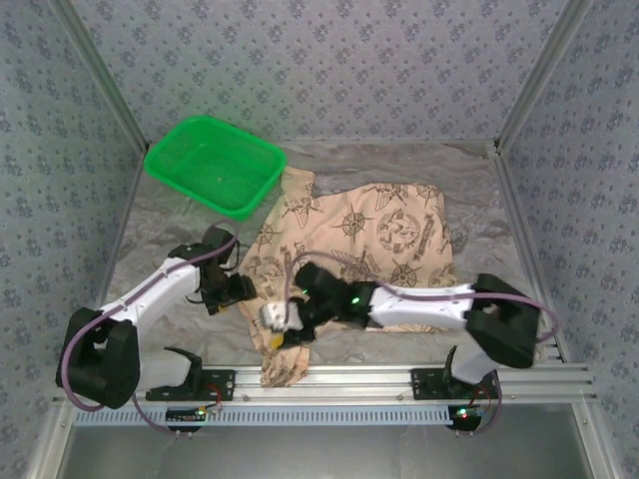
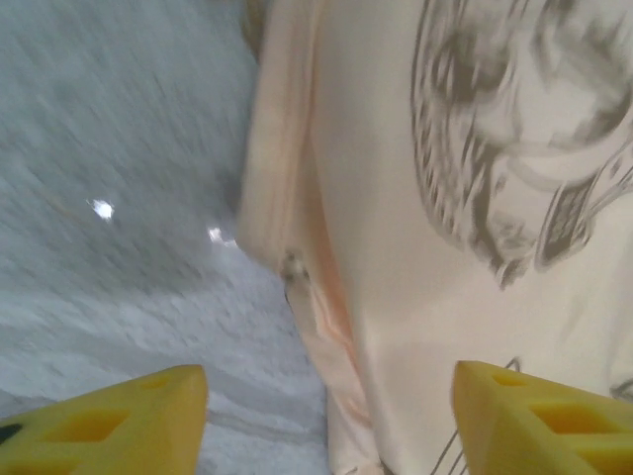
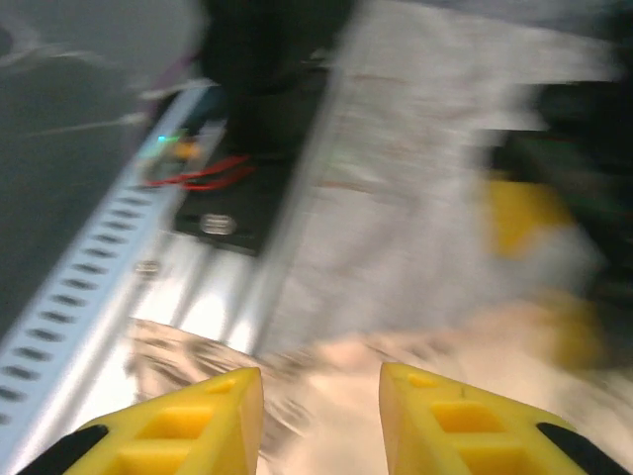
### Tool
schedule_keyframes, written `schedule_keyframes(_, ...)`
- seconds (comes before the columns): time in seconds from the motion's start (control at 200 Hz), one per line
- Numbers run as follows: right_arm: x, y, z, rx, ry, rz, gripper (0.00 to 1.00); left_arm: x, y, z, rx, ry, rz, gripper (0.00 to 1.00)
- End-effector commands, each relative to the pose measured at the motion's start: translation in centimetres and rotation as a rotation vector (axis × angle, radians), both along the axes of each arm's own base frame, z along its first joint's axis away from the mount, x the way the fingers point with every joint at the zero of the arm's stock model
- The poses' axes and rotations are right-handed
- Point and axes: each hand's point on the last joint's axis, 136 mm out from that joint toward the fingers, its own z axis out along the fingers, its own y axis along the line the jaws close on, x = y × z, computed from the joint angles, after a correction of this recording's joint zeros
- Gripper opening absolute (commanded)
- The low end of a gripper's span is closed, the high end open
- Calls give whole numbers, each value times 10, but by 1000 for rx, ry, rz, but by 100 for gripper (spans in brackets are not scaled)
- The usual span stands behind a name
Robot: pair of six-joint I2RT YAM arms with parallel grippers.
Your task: Fold the inside-out t-shirt
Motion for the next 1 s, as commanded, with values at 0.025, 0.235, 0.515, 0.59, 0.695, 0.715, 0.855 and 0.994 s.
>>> schedule_keyframes(0.025,96,-56,19,13,28,-621,42,-26,-10,-13,24,65,64,56)
schedule_keyframes(0.235,159,-245,-41,-213,564,-1737,49,-20,6,-43,154,75,109,21)
schedule_keyframes(0.515,86,-359,-119,-311,1063,-2272,58,-2,41,-47,230,70,118,16)
schedule_keyframes(0.59,67,-373,-123,-335,1149,-2345,60,9,39,-33,199,29,64,44)
schedule_keyframes(0.695,46,-385,-126,-337,1277,-2430,60,16,-6,6,-4,-8,-74,65)
schedule_keyframes(0.715,43,-387,-125,-337,1285,-2448,61,15,-14,14,-19,-22,-110,65)
schedule_keyframes(0.855,38,-396,-119,-264,1374,-2491,62,-2,-65,59,-19,-197,-486,67)
schedule_keyframes(0.994,27,-400,-129,-234,1552,-2519,64,-45,-87,53,-40,-222,-717,67)
